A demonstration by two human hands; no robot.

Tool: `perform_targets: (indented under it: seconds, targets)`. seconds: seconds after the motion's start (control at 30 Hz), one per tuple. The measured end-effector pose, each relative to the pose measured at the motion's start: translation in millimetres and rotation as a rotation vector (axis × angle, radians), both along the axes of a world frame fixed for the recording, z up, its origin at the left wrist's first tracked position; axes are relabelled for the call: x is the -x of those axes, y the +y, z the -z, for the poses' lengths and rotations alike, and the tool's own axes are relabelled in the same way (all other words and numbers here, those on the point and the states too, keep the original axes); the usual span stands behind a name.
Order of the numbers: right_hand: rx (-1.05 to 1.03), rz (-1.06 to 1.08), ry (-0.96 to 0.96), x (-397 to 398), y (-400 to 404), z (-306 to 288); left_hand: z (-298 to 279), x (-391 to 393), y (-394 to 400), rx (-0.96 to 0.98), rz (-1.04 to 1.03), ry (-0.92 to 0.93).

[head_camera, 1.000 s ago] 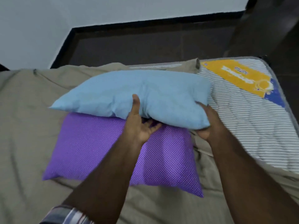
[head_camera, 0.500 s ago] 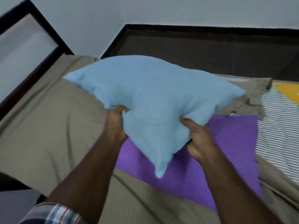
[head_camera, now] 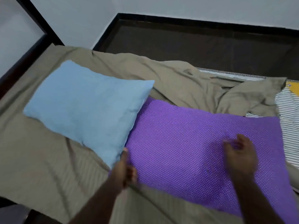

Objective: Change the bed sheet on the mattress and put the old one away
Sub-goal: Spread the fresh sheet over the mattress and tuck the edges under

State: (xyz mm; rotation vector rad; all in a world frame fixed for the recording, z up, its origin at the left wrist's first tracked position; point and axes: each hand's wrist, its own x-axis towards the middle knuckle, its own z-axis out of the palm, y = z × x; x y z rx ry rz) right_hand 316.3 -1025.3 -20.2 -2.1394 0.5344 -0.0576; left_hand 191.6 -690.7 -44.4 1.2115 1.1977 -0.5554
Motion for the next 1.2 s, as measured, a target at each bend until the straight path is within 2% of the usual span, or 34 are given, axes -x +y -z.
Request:
perform_targets:
  seconds: [0.07,0.1,0.13,0.2,0.3,0.5,0.6,0.7,0.77,0.83,0.9,0.97,1.03,1.1,1.13,1.2]
  targets:
    - [0.295,0.111,0.086,6.3,-64.9,10.0,9.7,14.7,-44.8,0.262,0.203,0.125]
    - [0.368,0.192,0.167,11.0,-88.8,16.4,15.1,15.3,-62.4,0.305,0.221,0.125]
    - [0.354,0.261,0.272,16.3,-106.0,24.6,17.2,10.8,-77.6,0.323,0.171,0.076]
    - [0.185,0.268,0.377,28.7,-120.2,31.4,20.9,-7.4,-103.0,0.165,0.029,-0.136]
    - [0.052,0.248,0.288,54.7,-116.2,38.6,-9.9,-54.1,-140.4,-0.203,0.059,-0.416]
    - [-0.198,0.48,0.001,74.7,-69.9,25.4,-105.7,-128.5,-165.0,-0.267,0.242,-0.855]
    - [-0.297,0.481,-0.033,82.3,-24.0,18.1,-144.0,-150.4,-130.3,-0.484,0.291,-0.915]
    - [-0.452,0.355,-0.113,98.0,52.7,7.7,-179.0,-168.9,-66.5,-0.704,0.097,-0.954]
    - [-0.549,0.255,-0.039,112.3,113.4,1.6,-193.1,-177.4,-19.3,-0.899,-0.005,-0.954]
    - [-0.711,0.025,0.122,133.3,160.0,-4.7,-185.9,-185.1,22.7,-1.153,-0.02,-0.827]
    - [-0.804,-0.307,0.313,153.3,178.0,-9.2,-170.1,-184.2,39.8,-1.363,0.09,-0.625]
    - [-0.728,-0.493,0.356,161.3,163.7,-3.2,-147.3,-176.5,28.7,-1.48,0.354,-0.632]
    - [-0.692,-0.377,0.389,154.7,125.8,2.8,-110.9,-158.1,4.3,-1.441,0.769,-0.681]
    - [-0.648,-0.184,0.423,147.5,71.0,11.9,-64.6,-128.5,-20.6,-1.433,1.173,-0.557]
    - [-0.6,-0.122,0.437,146.5,39.8,18.2,-45.6,-117.0,-28.2,-1.435,1.284,-0.489]
    - [-0.57,0.006,0.489,148.5,-21.7,23.7,-22.8,-106.3,-38.1,-1.364,1.367,-0.329]
